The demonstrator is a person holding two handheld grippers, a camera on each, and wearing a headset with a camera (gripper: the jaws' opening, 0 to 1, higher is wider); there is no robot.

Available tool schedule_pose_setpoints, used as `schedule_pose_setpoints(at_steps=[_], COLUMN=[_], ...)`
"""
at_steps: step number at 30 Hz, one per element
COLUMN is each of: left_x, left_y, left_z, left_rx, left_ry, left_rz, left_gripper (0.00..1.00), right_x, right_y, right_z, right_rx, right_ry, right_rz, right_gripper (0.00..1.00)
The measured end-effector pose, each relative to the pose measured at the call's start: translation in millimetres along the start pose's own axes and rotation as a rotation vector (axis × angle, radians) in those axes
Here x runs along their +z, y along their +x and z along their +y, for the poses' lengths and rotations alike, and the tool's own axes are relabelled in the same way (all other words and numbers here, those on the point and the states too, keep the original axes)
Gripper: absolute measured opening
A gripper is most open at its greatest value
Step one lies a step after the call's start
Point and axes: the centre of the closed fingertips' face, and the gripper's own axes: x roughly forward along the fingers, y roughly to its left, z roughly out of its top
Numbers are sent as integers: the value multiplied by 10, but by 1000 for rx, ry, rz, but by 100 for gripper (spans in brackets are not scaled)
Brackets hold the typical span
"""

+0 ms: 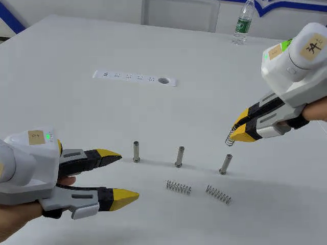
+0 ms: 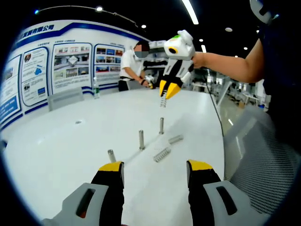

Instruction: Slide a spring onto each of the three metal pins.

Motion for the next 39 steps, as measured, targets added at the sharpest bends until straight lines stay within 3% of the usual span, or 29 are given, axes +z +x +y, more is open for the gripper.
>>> schedule_pose_setpoints(at_steps=[16,28,39], left_x=[-19,-33,-56], left_y=[-2,13,28], left_z=[5,-5,-15], left_rx=[6,0,-4], left_ry=[-3,-2,-3], left_rz=[12,19,26], left_gripper=[59,58,58], right_x=[-286,-323,-424], right_y=[240,299,471], right_z=[-82,-74,-36], right_rx=[-4,11,16], right_ry=[49,72,73], right_rz=[52,45,63], right_gripper=[12,12,12])
